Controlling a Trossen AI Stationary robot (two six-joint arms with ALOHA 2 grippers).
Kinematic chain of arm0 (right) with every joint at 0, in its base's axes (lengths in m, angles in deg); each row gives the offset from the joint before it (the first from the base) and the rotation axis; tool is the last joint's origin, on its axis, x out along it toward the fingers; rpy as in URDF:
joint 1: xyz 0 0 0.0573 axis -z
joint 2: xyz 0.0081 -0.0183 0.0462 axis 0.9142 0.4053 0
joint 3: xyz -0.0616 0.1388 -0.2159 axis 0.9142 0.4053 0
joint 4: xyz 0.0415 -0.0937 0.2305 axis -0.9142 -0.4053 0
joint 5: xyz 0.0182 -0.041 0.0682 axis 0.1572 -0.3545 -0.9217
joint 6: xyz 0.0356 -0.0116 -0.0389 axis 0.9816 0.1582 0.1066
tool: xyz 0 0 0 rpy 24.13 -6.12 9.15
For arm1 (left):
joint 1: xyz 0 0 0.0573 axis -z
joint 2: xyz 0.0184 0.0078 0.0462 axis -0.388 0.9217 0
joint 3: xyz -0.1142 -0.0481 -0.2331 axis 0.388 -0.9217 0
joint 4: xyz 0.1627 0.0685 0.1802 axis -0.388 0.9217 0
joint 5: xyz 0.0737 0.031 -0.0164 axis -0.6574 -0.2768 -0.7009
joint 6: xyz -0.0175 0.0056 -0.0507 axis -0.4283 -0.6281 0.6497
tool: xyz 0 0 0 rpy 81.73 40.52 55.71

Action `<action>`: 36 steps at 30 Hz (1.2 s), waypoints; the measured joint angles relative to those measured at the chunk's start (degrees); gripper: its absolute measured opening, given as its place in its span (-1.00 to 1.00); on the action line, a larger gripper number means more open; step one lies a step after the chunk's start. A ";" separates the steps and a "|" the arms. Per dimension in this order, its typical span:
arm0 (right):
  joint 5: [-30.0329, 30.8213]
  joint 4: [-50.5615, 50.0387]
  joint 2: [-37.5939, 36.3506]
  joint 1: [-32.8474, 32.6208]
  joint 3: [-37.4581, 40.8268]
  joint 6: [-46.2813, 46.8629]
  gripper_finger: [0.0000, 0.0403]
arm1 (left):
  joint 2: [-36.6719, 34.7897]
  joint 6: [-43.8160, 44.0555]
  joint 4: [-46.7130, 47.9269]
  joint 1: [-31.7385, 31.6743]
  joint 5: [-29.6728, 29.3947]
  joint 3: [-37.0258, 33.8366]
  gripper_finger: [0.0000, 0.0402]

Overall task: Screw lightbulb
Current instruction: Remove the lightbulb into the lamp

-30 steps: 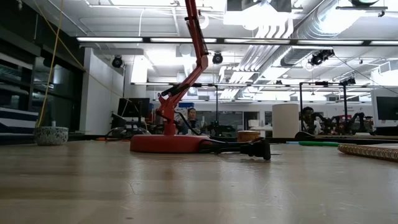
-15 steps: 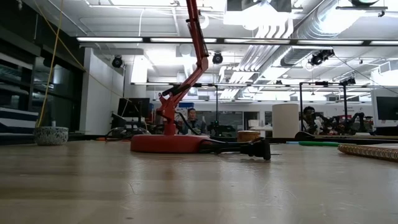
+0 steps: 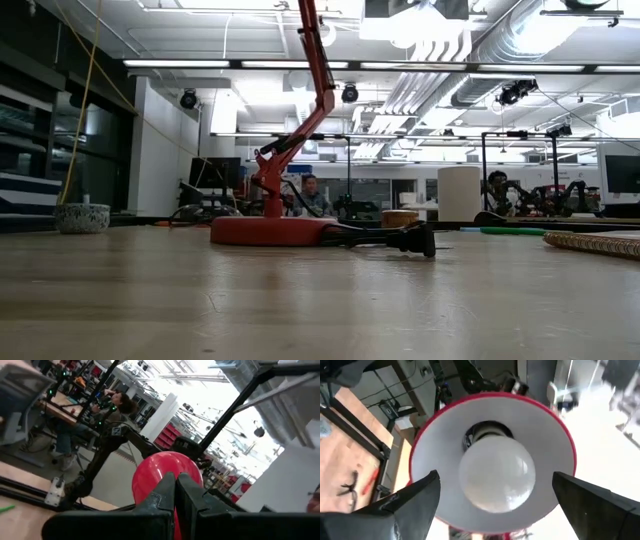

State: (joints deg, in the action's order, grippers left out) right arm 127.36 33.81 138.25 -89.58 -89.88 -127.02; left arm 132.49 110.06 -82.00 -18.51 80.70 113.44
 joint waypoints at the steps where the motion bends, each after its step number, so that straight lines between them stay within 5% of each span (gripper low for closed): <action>1: 1.32 -0.02 0.00 -0.41 0.00 1.52 0.86 | 0.00 -1.31 0.01 0.00 0.13 0.00 -1.00; 8: 9.82 -0.03 -0.04 -3.94 -0.04 25.68 0.86 | -0.28 -10.82 0.04 0.00 2.29 0.00 -1.00; 14: 11.72 0.07 -0.09 -8.17 -0.07 53.86 0.86 | -1.32 -18.72 0.77 0.04 12.03 0.00 -1.00; 18: 11.11 0.32 -0.11 -10.75 -0.07 66.20 0.86 | -3.44 -29.25 8.55 0.02 13.12 0.02 -1.00; 24: 9.47 4.77 -0.13 -12.56 -0.09 72.22 0.86 | -3.89 -54.36 31.83 0.52 2.49 -0.07 -1.00; 31: -0.76 14.19 -0.20 -10.04 -0.13 76.02 0.86 | -0.98 -55.88 25.13 1.40 1.93 -0.04 -1.00; 36: 2.70 12.38 -0.13 -9.15 -0.13 81.12 0.86 | -1.07 -55.89 22.73 1.40 4.69 -0.02 -1.00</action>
State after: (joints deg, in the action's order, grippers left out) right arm 130.06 46.19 138.12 -98.73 -90.01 -45.90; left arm 131.43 54.17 -59.27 -17.11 85.40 113.42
